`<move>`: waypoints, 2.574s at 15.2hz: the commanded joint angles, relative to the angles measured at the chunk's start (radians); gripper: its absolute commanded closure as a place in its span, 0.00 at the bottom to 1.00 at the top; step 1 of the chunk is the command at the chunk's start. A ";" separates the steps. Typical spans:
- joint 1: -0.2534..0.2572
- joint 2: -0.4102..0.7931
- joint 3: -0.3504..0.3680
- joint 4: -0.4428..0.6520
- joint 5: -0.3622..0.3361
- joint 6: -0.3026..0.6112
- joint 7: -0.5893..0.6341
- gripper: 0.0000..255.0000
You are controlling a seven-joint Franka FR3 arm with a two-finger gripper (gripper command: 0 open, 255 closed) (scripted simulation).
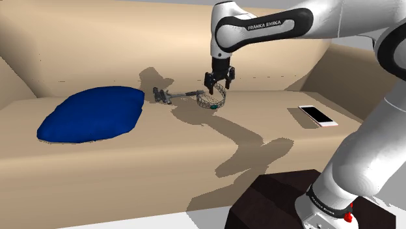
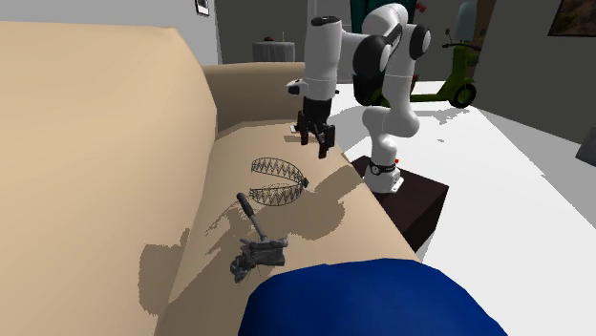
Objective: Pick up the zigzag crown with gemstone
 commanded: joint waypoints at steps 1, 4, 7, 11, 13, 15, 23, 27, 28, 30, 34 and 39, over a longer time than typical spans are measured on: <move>0.006 0.094 0.009 0.079 -0.019 0.008 0.023 0.00; 0.018 0.222 0.016 0.212 -0.048 -0.006 0.049 0.00; 0.036 0.357 0.017 0.366 -0.077 -0.035 0.069 0.00; 0.039 0.390 0.015 0.366 -0.084 -0.004 0.077 0.00; 0.039 0.393 0.014 0.343 -0.085 0.021 0.080 0.00; 0.038 0.396 0.014 0.322 -0.087 0.046 0.083 0.00; 0.038 0.401 0.014 0.320 -0.088 0.052 0.084 1.00; 0.038 0.398 0.014 0.316 -0.087 0.053 0.084 1.00; 0.038 0.396 0.014 0.326 -0.086 0.041 0.082 1.00; 0.039 0.392 0.015 0.347 -0.085 0.016 0.079 1.00; 0.040 0.388 0.015 0.395 -0.083 -0.036 0.073 1.00; 0.043 0.388 0.016 0.463 -0.081 -0.102 0.065 1.00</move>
